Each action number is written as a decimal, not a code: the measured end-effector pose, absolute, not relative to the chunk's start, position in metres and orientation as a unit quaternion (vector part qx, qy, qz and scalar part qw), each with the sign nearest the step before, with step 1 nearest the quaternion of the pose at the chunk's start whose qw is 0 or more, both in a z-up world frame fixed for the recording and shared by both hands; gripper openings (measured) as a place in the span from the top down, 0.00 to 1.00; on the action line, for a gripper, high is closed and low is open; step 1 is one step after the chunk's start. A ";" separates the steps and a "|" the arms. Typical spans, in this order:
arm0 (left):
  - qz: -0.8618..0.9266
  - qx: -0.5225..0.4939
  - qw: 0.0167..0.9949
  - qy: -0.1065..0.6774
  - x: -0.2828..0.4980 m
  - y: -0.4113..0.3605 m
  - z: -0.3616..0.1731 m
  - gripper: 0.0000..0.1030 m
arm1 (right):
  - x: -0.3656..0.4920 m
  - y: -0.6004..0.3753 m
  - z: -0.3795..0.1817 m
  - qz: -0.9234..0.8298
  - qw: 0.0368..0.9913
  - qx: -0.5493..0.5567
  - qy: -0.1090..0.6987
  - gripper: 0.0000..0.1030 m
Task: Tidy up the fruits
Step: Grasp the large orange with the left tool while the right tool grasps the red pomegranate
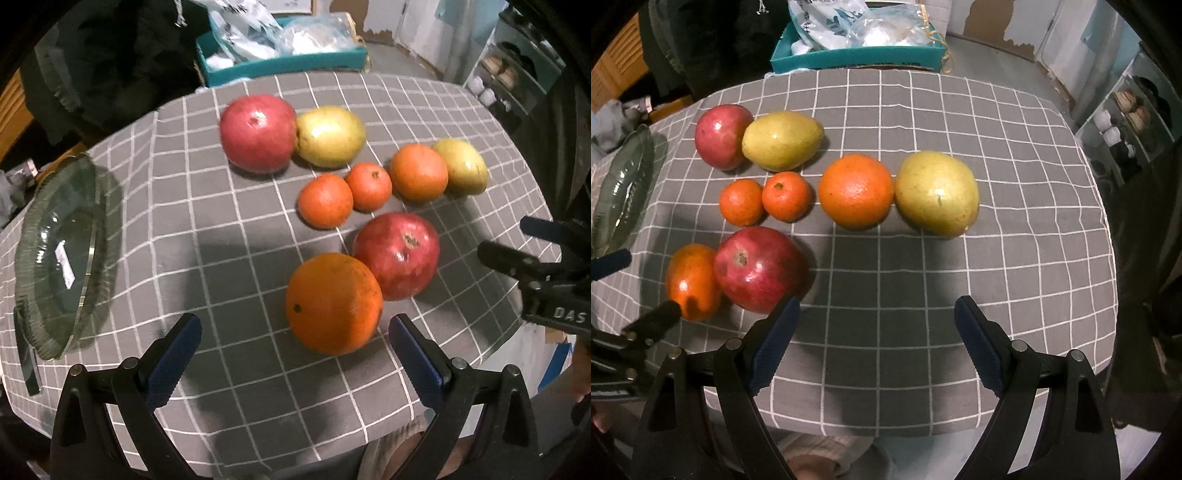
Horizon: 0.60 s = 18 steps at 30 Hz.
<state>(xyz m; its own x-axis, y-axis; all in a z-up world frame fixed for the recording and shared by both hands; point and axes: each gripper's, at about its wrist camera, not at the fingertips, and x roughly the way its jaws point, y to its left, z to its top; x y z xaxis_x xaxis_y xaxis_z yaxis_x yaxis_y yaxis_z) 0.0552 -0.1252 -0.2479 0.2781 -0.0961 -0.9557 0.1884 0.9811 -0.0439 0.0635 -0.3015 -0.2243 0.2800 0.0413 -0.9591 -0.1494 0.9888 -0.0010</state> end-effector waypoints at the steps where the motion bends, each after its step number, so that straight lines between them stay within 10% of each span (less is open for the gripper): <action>1: -0.091 0.039 0.797 0.596 0.056 -0.126 -0.250 0.01 | 0.064 -0.302 -0.226 0.060 0.799 -0.045 0.597 0.17; 18: -0.148 -0.006 0.772 0.618 0.069 -0.132 -0.282 0.38 | 0.071 -0.287 -0.231 0.086 0.794 -0.038 0.600 0.17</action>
<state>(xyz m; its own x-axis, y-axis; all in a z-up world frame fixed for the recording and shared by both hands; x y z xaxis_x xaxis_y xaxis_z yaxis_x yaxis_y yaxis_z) 0.0685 -0.1319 -0.2823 0.1916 -0.2356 -0.9528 0.2219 0.9560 -0.1918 0.0712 -0.2874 -0.2311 0.2650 0.0904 -0.9600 -0.1814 0.9825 0.0424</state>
